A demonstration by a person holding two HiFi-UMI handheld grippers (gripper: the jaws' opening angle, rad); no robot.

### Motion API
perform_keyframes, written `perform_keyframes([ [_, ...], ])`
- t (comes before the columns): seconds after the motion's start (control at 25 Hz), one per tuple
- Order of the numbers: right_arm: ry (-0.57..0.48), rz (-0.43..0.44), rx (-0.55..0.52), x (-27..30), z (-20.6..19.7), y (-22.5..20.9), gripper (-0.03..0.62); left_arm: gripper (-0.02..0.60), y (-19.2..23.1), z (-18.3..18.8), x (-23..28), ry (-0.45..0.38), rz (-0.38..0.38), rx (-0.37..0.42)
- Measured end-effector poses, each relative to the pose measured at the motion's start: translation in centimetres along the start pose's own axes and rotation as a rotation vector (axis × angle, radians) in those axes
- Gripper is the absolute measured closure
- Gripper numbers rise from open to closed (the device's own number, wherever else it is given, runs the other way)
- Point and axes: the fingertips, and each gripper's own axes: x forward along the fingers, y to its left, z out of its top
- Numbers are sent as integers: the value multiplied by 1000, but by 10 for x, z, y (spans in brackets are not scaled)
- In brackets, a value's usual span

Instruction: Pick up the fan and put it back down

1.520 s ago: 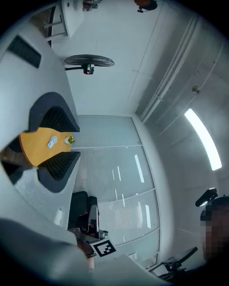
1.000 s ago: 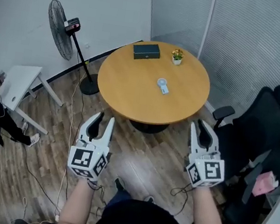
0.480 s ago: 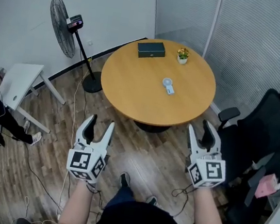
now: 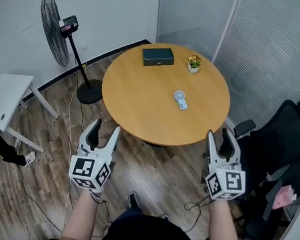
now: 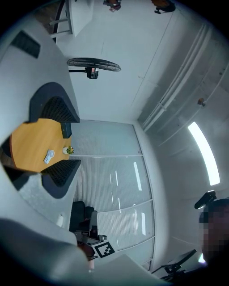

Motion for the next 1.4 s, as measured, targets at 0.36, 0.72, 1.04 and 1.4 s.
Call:
perform_keyframes([
  [0.36,7,-97,-38,58,3,26,384,333,84,-4,38,-4,-43,-39],
  [0.72,32,-123,-68,86,-3,48,384,333,129,-15,54,3,-50,-87],
  [1.04,64,-123,-56,116,-31,35,385,333,137,-36,81,44,-45,-96],
  [1.4,19,-82,19,192,-40,4,393,333,155,-25,132,41,14,-51],
])
